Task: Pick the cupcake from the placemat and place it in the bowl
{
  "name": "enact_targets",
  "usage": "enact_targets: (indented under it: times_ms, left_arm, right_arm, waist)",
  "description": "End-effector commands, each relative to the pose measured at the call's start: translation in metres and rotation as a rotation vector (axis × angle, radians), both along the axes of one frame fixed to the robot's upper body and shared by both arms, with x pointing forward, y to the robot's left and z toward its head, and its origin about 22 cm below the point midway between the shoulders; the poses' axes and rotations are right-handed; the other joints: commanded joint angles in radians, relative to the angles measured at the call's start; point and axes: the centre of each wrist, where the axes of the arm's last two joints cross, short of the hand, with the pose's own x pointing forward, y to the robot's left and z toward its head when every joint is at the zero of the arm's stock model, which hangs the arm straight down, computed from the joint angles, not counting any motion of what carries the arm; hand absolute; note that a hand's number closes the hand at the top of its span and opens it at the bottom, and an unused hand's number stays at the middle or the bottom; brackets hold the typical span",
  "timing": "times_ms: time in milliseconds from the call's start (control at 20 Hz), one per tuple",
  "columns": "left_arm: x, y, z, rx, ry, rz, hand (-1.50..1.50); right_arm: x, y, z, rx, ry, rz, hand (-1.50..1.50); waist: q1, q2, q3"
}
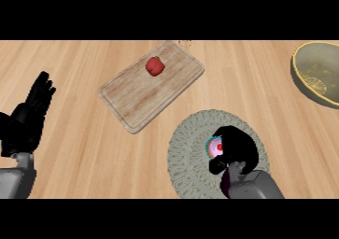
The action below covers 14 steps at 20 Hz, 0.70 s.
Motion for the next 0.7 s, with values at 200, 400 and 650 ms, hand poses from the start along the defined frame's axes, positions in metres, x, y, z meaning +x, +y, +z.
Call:
enact_targets:
  times_ms: [200, 400, 650]
  left_arm:
    - [-0.009, 0.011, -0.021, 0.002, 0.007, 0.016, 0.0]
    - [-0.015, -0.007, 0.011, -0.004, -0.013, -0.011, 0.0]
    - [-0.006, 0.003, -0.001, -0.006, 0.006, -0.005, 0.0]
  right_arm:
    - [0.012, 0.01, -0.004, 0.005, -0.008, -0.055, 1.5]
    - [0.024, -0.012, -0.012, -0.054, -0.075, -0.088, 1.5]
    - [0.047, -0.077, 0.006, -0.042, -0.128, 0.436, 1.5]
  waist:
    - [0.001, 0.0, 0.0]
    - [0.003, -0.001, 0.0]
    - [0.019, 0.008, 0.002]
